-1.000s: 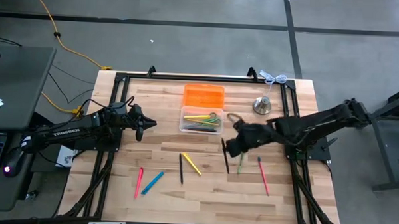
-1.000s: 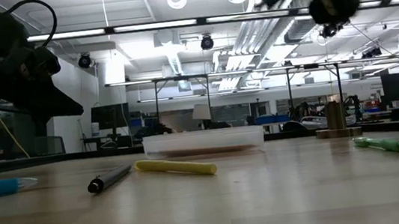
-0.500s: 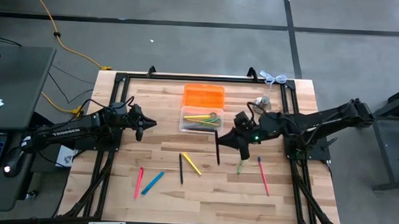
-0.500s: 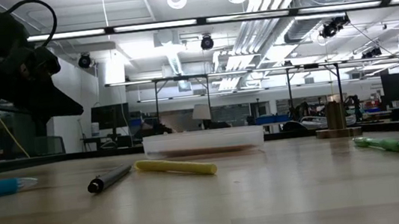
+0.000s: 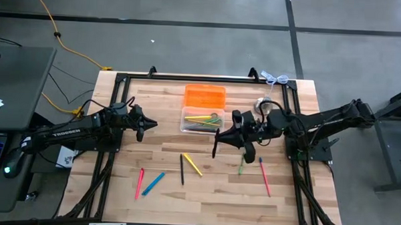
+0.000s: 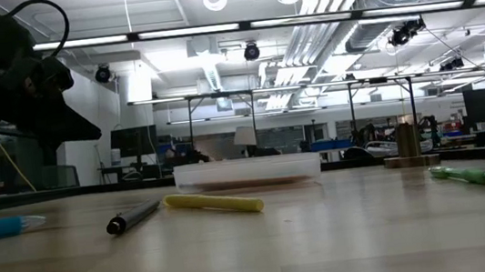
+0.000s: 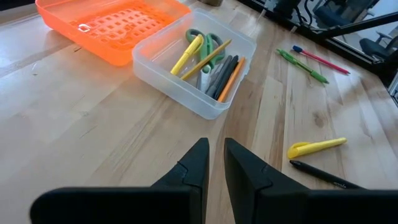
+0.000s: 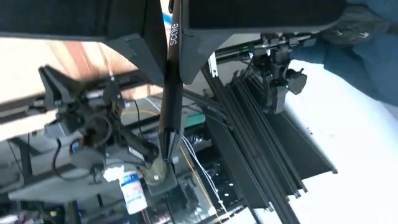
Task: Pick & place school supplies into a supply box
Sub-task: Put the right black pen into the orange supply box
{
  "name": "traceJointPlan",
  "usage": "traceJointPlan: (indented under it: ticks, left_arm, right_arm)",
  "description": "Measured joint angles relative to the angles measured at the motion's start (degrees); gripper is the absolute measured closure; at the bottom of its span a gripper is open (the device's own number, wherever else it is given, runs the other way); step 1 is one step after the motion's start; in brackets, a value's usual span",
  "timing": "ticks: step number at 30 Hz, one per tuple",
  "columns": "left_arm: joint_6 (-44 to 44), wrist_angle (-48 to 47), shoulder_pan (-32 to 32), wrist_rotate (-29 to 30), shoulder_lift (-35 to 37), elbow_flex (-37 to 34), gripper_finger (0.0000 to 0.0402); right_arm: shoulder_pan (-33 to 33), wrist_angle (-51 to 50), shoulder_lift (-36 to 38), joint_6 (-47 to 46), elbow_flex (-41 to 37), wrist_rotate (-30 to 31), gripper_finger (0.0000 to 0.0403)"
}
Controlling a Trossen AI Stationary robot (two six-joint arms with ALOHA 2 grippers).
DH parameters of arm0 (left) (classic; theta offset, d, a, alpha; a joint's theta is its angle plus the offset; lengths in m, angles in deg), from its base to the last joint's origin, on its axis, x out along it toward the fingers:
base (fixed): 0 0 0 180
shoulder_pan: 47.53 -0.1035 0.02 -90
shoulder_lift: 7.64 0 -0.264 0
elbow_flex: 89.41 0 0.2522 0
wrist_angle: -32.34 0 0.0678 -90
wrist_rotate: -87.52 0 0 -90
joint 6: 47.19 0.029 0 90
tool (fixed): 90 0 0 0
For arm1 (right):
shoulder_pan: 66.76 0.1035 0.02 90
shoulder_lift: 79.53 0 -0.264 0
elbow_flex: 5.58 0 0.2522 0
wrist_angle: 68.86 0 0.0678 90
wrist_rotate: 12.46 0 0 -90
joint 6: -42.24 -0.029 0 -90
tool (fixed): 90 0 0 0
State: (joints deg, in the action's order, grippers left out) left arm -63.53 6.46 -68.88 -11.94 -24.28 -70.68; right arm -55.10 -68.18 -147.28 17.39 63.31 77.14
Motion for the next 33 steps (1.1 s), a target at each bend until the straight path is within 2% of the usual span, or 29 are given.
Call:
traceJointPlan:
  ticks: [13, 19, 26, 33]
  left_arm:
    - [0.0, 0.0, 0.0, 0.2, 0.0, 0.0, 0.0323]
    - [0.0, 0.0, 0.0, 0.2, -0.1, 0.0, 0.0323]
    - [0.0, 0.0, 0.0, 0.2, -0.1, 0.0, 0.0323]
    - [0.0, 0.0, 0.0, 0.2, -0.1, 0.0, 0.0323]
  right_arm:
    - [0.0, 1.3, -0.2, 2.8, 0.0, -0.1, 0.0399]
    - [-0.2, 1.4, -1.1, 1.5, 0.0, 6.7, 0.0399]
    - [-1.6, 1.3, -4.2, 4.4, 0.0, 14.5, 0.04]
    - [-4.8, 1.3, -8.1, 7.5, 0.0, 18.5, 0.04]
